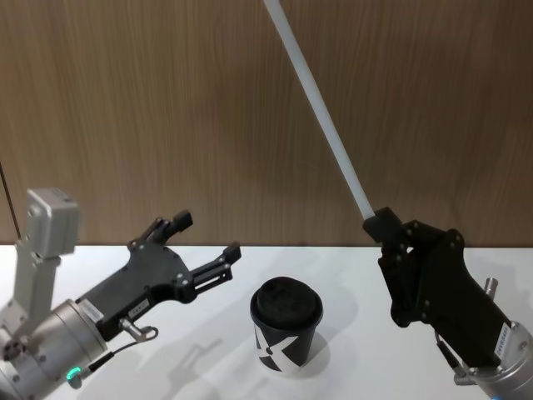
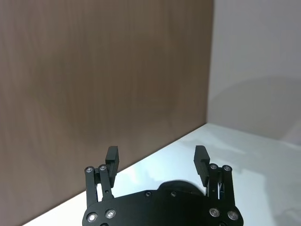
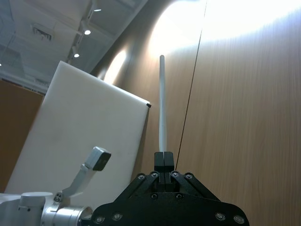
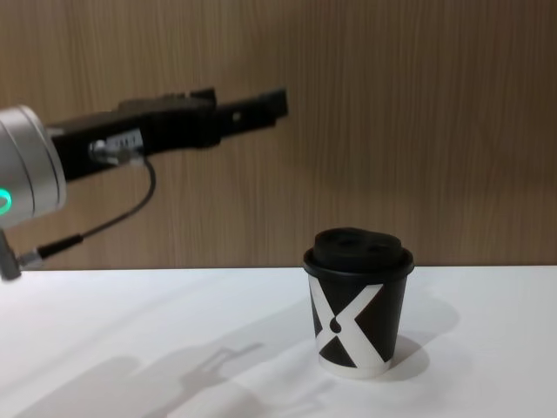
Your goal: Pick up the straw with one hand, pass it to the other hand, and insert it into the cup.
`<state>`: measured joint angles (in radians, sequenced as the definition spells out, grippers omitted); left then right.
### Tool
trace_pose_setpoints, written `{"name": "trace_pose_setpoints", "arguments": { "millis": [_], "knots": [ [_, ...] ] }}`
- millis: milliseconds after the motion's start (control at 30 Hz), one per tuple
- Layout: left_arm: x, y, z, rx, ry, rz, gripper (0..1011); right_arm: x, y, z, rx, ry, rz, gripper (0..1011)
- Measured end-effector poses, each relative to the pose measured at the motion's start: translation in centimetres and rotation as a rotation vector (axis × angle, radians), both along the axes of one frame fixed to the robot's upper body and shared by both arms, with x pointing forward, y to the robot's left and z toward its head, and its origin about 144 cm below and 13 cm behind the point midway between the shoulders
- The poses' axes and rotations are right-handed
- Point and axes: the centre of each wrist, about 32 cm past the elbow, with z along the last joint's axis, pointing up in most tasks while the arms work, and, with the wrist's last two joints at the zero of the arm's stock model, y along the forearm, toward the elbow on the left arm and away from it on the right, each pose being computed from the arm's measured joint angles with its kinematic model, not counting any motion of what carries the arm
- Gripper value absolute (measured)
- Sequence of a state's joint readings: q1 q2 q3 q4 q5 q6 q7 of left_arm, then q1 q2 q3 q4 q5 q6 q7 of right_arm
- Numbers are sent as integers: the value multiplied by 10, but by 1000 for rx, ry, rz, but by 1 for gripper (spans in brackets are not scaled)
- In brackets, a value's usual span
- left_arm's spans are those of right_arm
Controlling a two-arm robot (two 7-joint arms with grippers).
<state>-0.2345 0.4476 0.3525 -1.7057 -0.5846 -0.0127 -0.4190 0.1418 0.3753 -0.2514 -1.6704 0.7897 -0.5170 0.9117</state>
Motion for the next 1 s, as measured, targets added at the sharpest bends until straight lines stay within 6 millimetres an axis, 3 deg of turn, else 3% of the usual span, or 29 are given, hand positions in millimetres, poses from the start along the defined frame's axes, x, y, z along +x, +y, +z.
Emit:
{"name": "trace_pose_setpoints", "arguments": {
  "millis": [533,1000],
  "knots": [
    [13,1,34,-110,-37,-204,1003,0,0,0,1,0,1,4],
    [23,-12,55,-222,-63,-362,1003,0,0,0,1,0,0,4]
  ]
}}
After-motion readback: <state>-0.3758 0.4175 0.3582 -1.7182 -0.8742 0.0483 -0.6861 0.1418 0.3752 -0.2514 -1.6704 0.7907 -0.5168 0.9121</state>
